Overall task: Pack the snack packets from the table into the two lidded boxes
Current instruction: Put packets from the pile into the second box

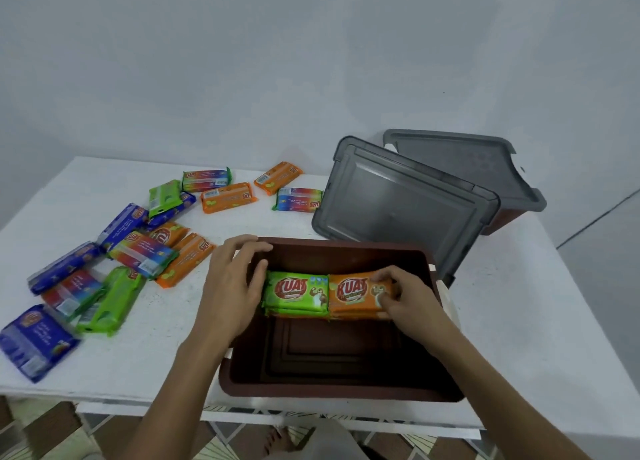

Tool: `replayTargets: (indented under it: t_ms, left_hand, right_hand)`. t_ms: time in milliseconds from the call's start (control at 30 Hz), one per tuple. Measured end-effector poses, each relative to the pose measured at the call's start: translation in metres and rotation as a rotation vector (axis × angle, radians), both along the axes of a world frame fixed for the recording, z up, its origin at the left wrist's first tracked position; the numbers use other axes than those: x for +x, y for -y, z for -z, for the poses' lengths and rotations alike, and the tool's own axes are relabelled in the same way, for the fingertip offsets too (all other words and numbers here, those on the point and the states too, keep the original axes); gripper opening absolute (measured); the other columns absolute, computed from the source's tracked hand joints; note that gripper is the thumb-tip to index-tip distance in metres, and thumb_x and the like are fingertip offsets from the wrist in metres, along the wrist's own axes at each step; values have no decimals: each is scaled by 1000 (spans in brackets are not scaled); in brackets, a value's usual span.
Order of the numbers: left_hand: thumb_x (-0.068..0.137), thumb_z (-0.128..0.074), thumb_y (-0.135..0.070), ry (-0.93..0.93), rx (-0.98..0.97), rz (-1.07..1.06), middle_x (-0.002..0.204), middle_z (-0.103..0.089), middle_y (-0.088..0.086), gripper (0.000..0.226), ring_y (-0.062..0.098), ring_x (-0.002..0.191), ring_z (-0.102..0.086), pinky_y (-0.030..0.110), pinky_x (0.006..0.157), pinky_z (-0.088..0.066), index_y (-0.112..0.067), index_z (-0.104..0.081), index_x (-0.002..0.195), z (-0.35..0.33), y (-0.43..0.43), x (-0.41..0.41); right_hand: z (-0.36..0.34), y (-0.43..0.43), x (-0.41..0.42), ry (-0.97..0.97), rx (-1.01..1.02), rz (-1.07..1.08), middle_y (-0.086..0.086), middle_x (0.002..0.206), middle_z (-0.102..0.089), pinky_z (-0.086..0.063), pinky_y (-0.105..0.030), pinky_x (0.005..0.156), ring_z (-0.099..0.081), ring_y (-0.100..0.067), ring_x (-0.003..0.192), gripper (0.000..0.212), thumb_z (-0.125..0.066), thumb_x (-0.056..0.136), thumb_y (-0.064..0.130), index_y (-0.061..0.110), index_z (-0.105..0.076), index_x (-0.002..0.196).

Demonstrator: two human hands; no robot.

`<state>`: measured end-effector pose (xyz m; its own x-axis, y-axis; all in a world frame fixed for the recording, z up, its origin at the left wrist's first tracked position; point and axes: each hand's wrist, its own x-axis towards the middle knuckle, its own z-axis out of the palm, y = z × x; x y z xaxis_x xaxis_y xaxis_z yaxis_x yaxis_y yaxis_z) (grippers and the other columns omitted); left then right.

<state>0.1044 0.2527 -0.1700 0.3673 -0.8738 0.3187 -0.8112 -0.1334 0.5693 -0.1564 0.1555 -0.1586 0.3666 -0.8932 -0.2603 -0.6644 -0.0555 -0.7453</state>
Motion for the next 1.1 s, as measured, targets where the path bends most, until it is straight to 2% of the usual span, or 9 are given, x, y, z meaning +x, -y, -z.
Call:
replayTargets:
  t_ms: [67, 167, 300, 400, 533, 700, 800, 1000, 1100]
  left_hand:
    - [94, -58, -12, 18, 3, -5, 124, -55, 1, 23, 20, 118, -48, 29, 98, -36, -20, -64, 115, 0, 1, 0]
    - [92, -59, -10, 49, -3, -13, 123, -57, 1, 23, 21, 117, -50, 32, 98, -39, -19, -66, 113, -1, 1, -1]
    - [93, -59, -8, 15, -40, -43, 122, -61, -2, 22, 18, 114, -52, 27, 96, -38, -20, -67, 110, -1, -2, -3]
    - [94, -58, -11, -34, -73, -73, 121, -61, -4, 20, 14, 114, -52, 27, 93, -42, -21, -67, 109, -1, -4, -5]
    - [98, -56, -20, -192, -144, -100, 115, -62, -9, 15, 3, 107, -54, 30, 82, -51, -23, -66, 107, 2, -14, 3]
    - [97, -56, -23, -179, -102, -211, 109, -62, -13, 15, -4, 94, -56, 20, 75, -47, -29, -66, 107, 10, -43, 60]
    - [94, -60, -18, -107, -13, -287, 109, -64, -4, 16, 12, 97, -57, 28, 76, -44, -22, -66, 109, 13, -60, 115]
    - [89, -54, -1, 1, 201, -484, 127, -60, 13, 35, 35, 114, -51, 44, 94, -44, -16, -66, 119, 30, -98, 219]
    - [88, -51, 0, -5, 343, -470, 142, -49, 16, 46, 39, 127, -42, 48, 102, -39, -17, -59, 130, 42, -116, 263]
  right_hand:
    - [5, 1, 4, -174, -145, -82, -4, 115, -62, -48, -14, 65, -58, -12, 87, 19, -52, 97, 14, 23, -56, 114]
    - [9, -3, 9, -407, -329, -194, -9, 113, -65, -51, -29, 73, -65, -26, 94, 24, -49, 98, 20, 19, -52, 122]
    - [10, -7, 12, -590, -456, -257, -11, 116, -63, -53, -37, 80, -63, -30, 102, 34, -45, 99, 23, 19, -46, 133]
    - [0, -9, 16, -550, -564, -249, -8, 113, -63, -52, -36, 75, -60, -26, 101, 32, -45, 99, 31, 21, -48, 129]
    - [-24, -12, 42, -283, -642, -303, -1, 103, -64, -48, -33, 67, -60, -21, 93, 29, -49, 97, 35, 23, -57, 122]
    - [-48, -15, 109, -60, -691, -448, -3, 106, -65, -51, -39, 79, -57, -24, 98, 29, -53, 96, 25, 19, -59, 124]
    - [-48, -15, 169, -35, -637, -564, -5, 117, -62, -48, -41, 87, -55, -27, 107, 36, -50, 98, 26, 22, -53, 133]
    - [-6, -23, 301, -137, -460, -786, -10, 121, -55, -47, -36, 80, -54, -29, 109, 48, -57, 93, 32, 27, -43, 139]
    - [21, -20, 347, -273, -366, -892, -13, 144, -41, -45, -44, 100, -43, -35, 128, 66, -61, 91, 42, 39, -29, 148]
